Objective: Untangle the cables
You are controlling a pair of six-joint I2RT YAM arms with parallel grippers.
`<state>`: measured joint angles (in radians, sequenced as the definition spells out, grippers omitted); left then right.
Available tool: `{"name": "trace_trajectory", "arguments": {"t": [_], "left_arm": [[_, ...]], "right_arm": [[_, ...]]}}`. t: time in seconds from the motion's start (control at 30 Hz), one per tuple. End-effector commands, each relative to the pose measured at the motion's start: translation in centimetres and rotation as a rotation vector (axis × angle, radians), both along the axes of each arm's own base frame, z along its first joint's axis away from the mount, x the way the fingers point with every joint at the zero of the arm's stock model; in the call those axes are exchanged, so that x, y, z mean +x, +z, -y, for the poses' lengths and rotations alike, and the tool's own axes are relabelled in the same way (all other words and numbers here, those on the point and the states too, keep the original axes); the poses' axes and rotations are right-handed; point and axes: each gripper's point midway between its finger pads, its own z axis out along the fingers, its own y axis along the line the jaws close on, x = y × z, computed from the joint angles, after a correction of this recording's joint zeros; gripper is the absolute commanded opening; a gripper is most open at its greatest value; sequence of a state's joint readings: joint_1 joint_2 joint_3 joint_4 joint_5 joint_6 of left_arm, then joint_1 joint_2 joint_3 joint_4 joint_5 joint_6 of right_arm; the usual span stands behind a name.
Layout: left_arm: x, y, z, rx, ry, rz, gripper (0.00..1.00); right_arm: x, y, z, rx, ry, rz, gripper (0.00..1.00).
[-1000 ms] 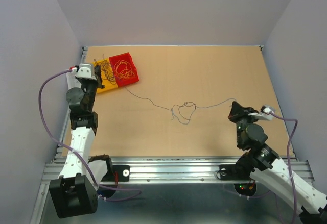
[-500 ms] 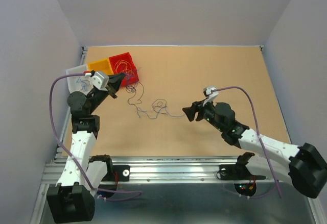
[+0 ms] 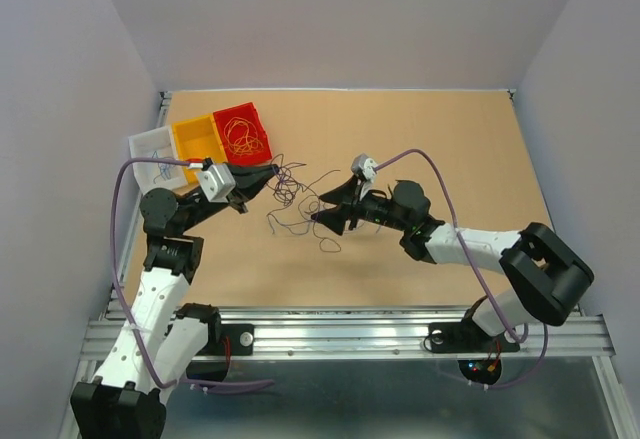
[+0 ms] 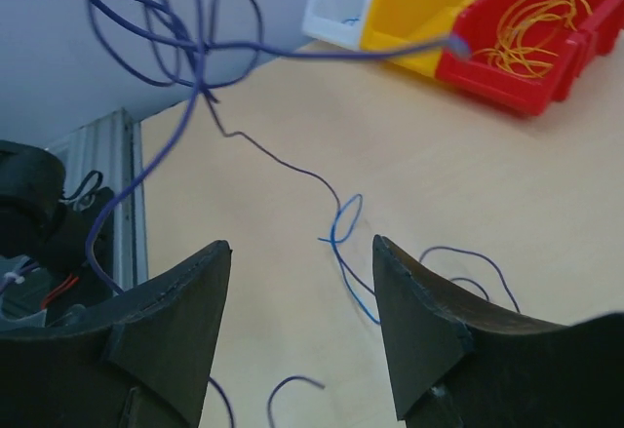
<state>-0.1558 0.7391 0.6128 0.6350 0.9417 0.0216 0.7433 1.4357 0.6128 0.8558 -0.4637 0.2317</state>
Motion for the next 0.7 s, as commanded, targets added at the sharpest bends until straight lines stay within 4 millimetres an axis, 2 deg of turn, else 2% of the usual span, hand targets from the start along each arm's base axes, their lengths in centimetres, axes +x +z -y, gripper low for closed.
{"name": "trace_trajectory", "arguments": {"t": [0.0, 0.13, 0.23, 0.5, 0.67], "left_arm": [[-0.1, 1.2, 0.5, 0.016, -0.033, 0.035, 0.0], [-0.1, 0.8, 0.6, 0.022, -0.039, 0.031, 0.0], [-0.2, 1.0, 0.4, 0.021, -0.026, 0.042, 0.0], [-0.8, 1.1, -0.1, 0.026, 0.01, 0.094, 0.0], [-1.1, 1.0, -0.1, 0.033, 0.006, 0.106, 0.0]], "right_arm": [[-1.9, 6.1, -2.6, 0.151, 0.159, 0.171, 0.63], [-1.5, 6.0, -3.6, 0.152, 0.158, 0.162, 0.55], [-1.3, 6.0, -3.6, 0.156, 0.14, 0.154, 0.55], [-0.4, 6.0, -1.7, 0.166, 0.009, 0.126, 0.56], [-0.8, 6.3, -1.1, 0.171, 0.004, 0.129, 0.59]]}}
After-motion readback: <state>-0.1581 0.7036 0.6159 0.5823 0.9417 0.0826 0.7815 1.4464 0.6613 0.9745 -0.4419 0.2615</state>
